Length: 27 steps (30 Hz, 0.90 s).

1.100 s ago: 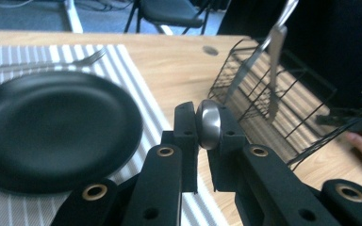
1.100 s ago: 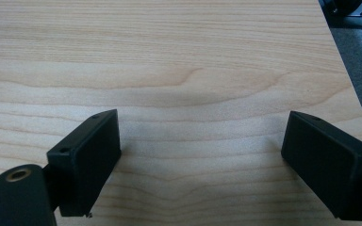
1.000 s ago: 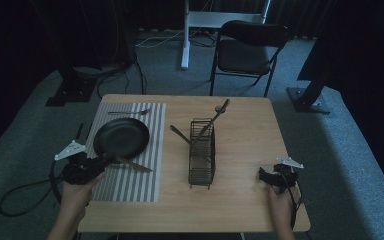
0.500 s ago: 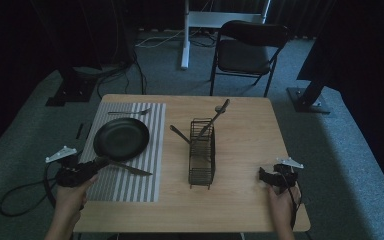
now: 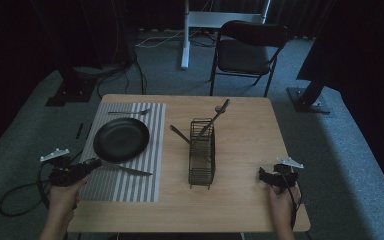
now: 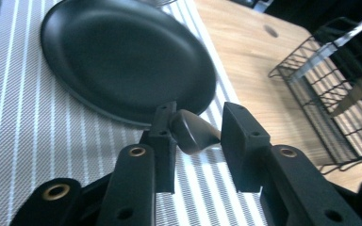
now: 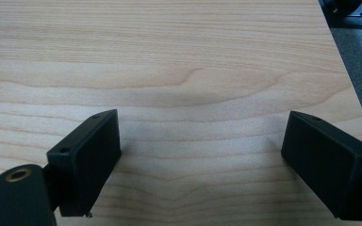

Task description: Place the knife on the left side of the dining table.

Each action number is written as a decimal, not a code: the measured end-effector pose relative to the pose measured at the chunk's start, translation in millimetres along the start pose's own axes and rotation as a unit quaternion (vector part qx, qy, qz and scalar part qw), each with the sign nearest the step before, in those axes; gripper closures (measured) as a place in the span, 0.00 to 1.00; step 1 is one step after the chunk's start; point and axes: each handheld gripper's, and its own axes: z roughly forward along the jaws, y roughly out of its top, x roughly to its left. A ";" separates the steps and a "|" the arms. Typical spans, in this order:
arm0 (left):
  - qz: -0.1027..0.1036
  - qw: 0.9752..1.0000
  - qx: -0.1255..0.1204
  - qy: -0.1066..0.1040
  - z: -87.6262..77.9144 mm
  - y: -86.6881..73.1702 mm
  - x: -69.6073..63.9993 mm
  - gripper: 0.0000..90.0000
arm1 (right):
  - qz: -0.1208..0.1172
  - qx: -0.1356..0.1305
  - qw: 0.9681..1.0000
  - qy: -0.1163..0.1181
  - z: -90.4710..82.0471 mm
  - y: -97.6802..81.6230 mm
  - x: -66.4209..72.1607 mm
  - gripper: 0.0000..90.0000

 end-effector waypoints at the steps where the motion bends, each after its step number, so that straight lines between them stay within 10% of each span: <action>1: -0.003 1.000 0.000 0.002 0.9 -1.0 1.7 0.73 | 0.000 0.000 1.000 0.000 0.0 0.0 0.0 0.13; 20: -0.011 0.999 0.027 0.027 14.8 -13.4 31.3 0.61 | 0.001 0.000 1.000 0.000 0.0 0.0 0.1 0.13; 27: -0.049 0.998 0.034 0.014 24.2 -20.1 51.1 0.60 | 0.001 0.000 1.000 0.000 0.0 0.0 0.1 0.13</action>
